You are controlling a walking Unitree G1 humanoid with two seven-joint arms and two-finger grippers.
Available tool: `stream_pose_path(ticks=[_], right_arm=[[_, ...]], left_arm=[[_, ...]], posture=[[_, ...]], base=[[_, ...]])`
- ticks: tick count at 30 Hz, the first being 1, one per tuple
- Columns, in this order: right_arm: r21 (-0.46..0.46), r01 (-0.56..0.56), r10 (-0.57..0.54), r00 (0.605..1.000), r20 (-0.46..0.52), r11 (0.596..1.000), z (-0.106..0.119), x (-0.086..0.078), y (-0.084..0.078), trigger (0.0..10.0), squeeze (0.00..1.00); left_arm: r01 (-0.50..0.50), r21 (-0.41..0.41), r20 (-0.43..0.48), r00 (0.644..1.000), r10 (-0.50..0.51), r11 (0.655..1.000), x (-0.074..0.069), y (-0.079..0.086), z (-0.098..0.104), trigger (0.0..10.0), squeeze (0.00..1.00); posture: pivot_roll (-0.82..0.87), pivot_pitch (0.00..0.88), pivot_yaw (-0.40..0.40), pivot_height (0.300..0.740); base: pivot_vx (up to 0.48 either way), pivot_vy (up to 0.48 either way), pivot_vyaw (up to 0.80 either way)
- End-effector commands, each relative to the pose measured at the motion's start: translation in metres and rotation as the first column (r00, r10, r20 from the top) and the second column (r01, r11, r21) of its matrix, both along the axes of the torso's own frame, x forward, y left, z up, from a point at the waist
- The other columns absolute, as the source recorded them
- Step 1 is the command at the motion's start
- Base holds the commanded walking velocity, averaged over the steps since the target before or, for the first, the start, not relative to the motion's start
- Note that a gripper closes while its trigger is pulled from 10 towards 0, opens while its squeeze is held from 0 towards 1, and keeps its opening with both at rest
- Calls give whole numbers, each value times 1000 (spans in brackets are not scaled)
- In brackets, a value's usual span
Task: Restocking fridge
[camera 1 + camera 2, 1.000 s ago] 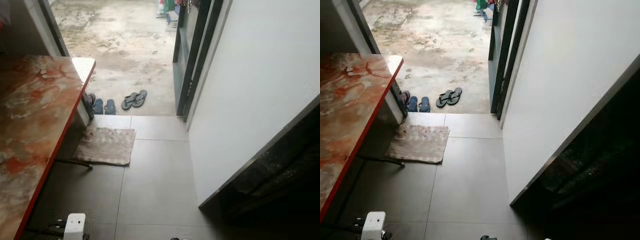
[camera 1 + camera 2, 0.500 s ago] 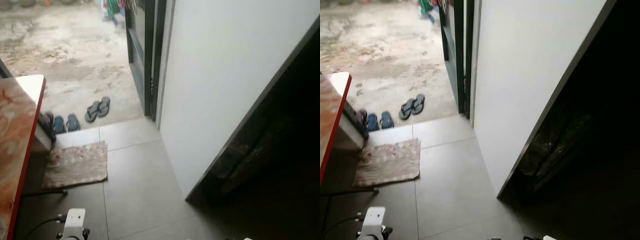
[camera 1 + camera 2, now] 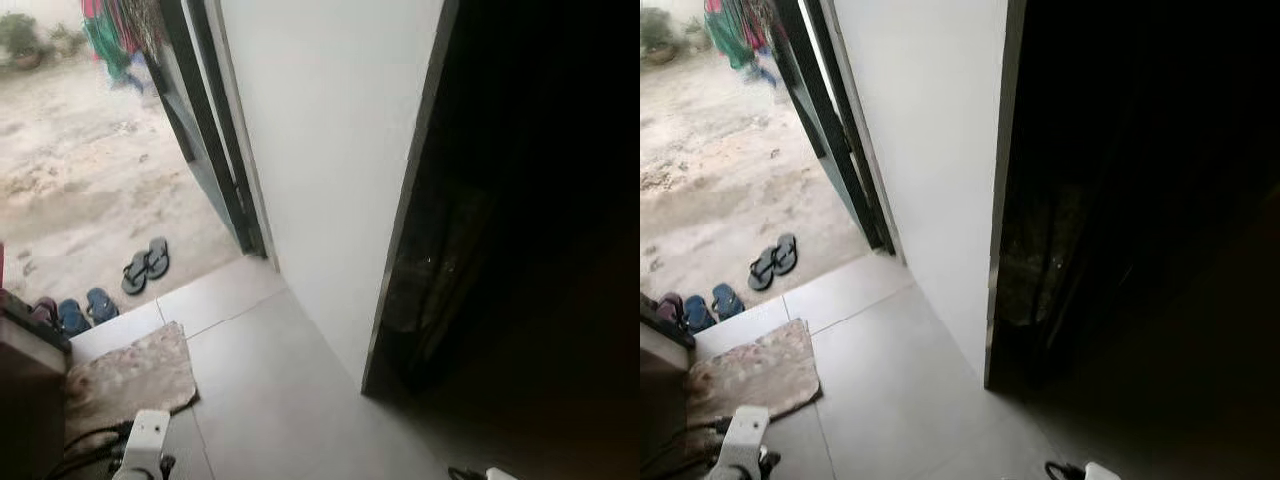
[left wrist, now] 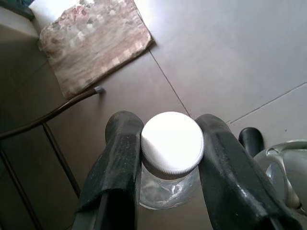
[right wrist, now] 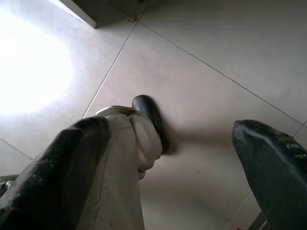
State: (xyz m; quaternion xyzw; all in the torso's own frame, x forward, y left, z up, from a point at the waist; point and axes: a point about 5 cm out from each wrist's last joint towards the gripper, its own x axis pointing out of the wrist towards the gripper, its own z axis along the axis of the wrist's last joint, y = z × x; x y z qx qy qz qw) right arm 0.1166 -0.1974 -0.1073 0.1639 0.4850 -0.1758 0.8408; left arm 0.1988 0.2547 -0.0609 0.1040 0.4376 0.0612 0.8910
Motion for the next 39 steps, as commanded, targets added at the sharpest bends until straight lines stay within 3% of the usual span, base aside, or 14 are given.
stream_pose_path(ticks=[1, 6, 11, 14, 15, 16, 24, 27, 28, 30, 33, 37, 38, 39], right_arm=[[33, 4, -2, 998, -57, 999, -6, -15, 12, 10000, 0], [6, -3, 4, 999, -49, 1000, -5, -14, 6, 10000, 0], [-129, -42, 44, 999, 9, 991, 2, -7, -11, 10000, 0], [-259, -51, 99, 979, 177, 964, 25, 43, -28, 10000, 0], [-259, -51, 99, 979, 177, 964, 25, 43, -28, 10000, 0], [-315, -27, 128, 944, 305, 949, 43, 69, -32, 10000, 0], [-386, 113, 132, 822, 554, 915, 84, 108, -48, 10000, 0], [-564, 41, 376, 704, 602, 825, 114, 128, -44, 10000, 0], [-564, 41, 376, 704, 602, 825, 114, 128, -44, 10000, 0], [-592, 21, 451, 627, 635, 805, 132, 138, -29, 10000, 0], [-575, -41, 479, 603, 638, 817, 138, 145, -10, 10000, 0], [-555, -98, 518, 520, 679, 826, 153, 156, 22, 10000, 0], [-536, -99, 509, 493, 706, 839, 160, 160, 30, 10000, 1000], [-536, -99, 509, 493, 706, 839, 160, 160, 30, 10000, 1000]], left_arm=[[15, 16, -27, 1000, -15, 1000, -4, 5, -1, 10000, 0], [34, 9, -19, 999, -34, 999, 2, -2, 0, 10000, 0], [69, -14, -19, 997, -69, 998, 5, -17, -3, 10000, 0], [66, -12, -24, 998, -66, 998, 2, -15, -4, 10000, 0], [66, -12, -24, 998, -66, 998, 2, -15, -4, 10000, 0], [42, -6, -25, 999, -42, 999, 0, -10, -3, 10000, 0], [-17, 8, -23, 1000, 18, 1000, -4, 3, -2, 10000, 0], [-43, 0, -9, 999, 43, 999, -4, 2, -2, 10000, 0], [-43, 0, -9, 999, 43, 999, -4, 2, -2, 10000, 0], [-53, -5, -1, 999, 53, 999, -3, 1, -1, 10000, 0], [-63, -7, 0, 998, 63, 998, -4, 1, -2, 10000, 0], [-61, -8, -11, 998, 61, 998, -6, 0, -4, 10000, 0], [-59, -8, -12, 998, 59, 998, -6, 0, -4, 10000, 0], [-59, -8, -12, 998, 59, 998, -6, 0, -4, 10000, 0]], posture=[[25, 72, 107, 740], [1, 53, 85, 740], [-21, 33, 70, 740], [-20, 34, 67, 740], [-20, 34, 67, 740], [-13, 53, 63, 740], [-25, 68, 64, 740], [-10, 64, 43, 740], [-10, 64, 43, 740], [-3, 62, 31, 740], [-12, 68, 27, 740], [-19, 72, 32, 740], [-23, 73, 31, 740], [-23, 73, 31, 740]], base=[[0, 0, -744], [0, 0, -446], [0, 0, 0], [0, 0, 0], [0, 0, 0], [0, 0, 0], [0, 0, 0], [0, 0, 0], [0, 0, 0], [0, 0, 0], [0, 0, 0], [0, 0, 0], [0, 0, 0], [0, 0, 0]])
